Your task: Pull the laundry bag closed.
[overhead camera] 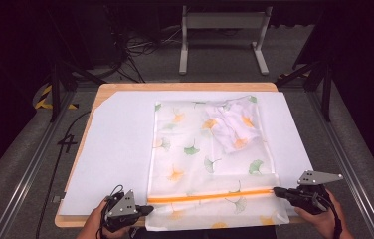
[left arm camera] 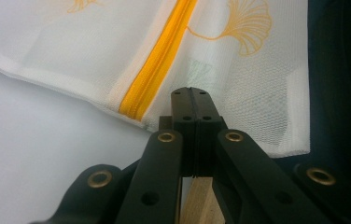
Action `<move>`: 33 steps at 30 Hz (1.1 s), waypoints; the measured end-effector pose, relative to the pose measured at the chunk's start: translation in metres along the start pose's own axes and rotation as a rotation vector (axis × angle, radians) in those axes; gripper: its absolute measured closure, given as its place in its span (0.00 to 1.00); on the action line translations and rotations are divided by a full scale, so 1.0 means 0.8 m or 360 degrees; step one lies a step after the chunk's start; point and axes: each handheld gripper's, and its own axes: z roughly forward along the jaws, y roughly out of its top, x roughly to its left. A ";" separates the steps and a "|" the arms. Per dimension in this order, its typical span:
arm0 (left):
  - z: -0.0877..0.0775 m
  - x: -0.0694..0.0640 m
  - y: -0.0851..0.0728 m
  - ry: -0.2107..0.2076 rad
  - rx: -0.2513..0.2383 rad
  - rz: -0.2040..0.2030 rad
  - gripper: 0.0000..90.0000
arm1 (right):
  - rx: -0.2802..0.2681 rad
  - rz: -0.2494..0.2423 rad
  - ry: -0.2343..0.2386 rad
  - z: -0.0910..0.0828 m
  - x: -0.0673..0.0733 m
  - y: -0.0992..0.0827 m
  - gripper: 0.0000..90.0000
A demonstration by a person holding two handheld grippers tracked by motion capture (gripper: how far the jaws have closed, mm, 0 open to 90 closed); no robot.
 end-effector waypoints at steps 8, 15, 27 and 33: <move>0.000 0.000 0.000 0.0000 0.0001 0.0004 1.00 | 0.0008 0.0015 -0.0001 -0.003 -0.004 -0.003 1.00; 0.000 0.000 0.000 -0.0002 0.0000 0.0002 1.00 | 0.0008 0.0024 0.0005 -0.001 -0.005 -0.005 1.00; 0.000 0.000 0.002 0.0008 0.0013 -0.0017 1.00 | 0.0006 -0.0055 -0.0019 -0.002 0.000 -0.004 1.00; -0.004 0.000 0.003 0.0033 0.0020 -0.0009 1.00 | 0.0007 -0.0121 -0.0023 -0.001 0.002 -0.001 1.00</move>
